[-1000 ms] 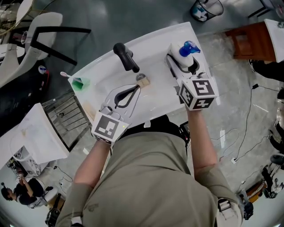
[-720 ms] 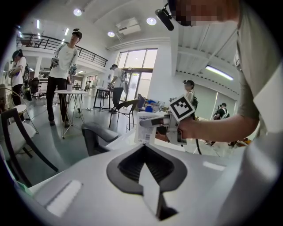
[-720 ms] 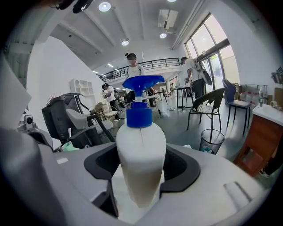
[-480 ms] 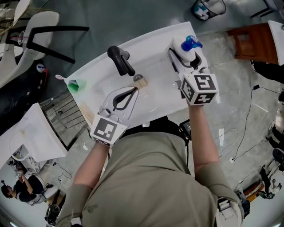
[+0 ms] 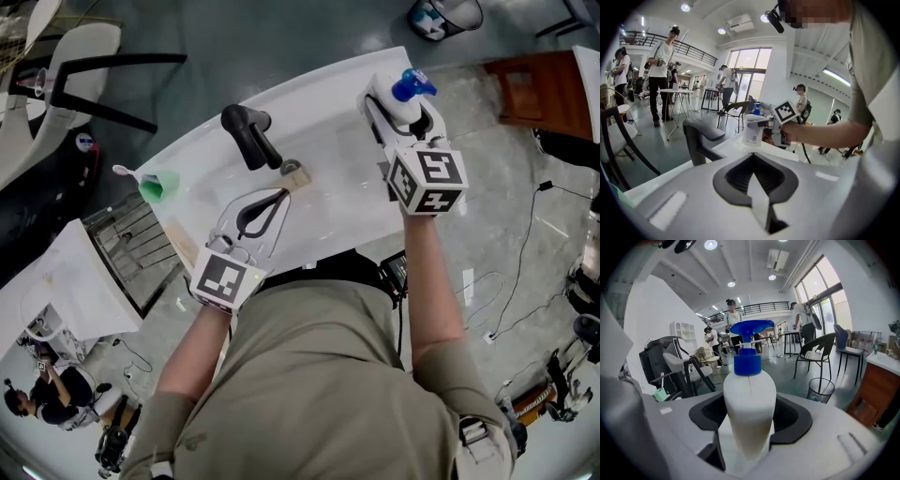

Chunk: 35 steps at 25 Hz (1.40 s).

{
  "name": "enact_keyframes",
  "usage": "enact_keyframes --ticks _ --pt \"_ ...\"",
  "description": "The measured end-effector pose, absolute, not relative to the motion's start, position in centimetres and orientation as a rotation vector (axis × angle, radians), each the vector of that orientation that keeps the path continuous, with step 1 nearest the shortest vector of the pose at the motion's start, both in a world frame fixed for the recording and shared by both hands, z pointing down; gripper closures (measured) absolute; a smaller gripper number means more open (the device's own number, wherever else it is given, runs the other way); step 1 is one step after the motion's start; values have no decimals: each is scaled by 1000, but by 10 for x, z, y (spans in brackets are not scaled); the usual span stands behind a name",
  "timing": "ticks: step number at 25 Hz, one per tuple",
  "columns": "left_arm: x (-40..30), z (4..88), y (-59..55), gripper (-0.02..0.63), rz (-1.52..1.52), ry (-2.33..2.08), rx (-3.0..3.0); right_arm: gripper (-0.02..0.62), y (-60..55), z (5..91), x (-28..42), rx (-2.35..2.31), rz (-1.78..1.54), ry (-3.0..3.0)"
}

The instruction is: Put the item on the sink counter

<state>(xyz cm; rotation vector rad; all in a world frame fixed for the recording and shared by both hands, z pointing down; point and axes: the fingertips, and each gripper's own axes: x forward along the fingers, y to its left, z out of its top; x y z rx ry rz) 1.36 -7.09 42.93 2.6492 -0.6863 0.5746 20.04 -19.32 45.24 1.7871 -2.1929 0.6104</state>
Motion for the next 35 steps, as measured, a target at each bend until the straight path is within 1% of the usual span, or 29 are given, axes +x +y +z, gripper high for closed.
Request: enact_keyframes --ticks 25,35 --pt "16 449 -62 601 652 -698 2579 316 -240 470 255 1882 511 -2130" --pt "21 452 -61 601 657 -705 2559 316 -249 477 264 1871 470 -2121"
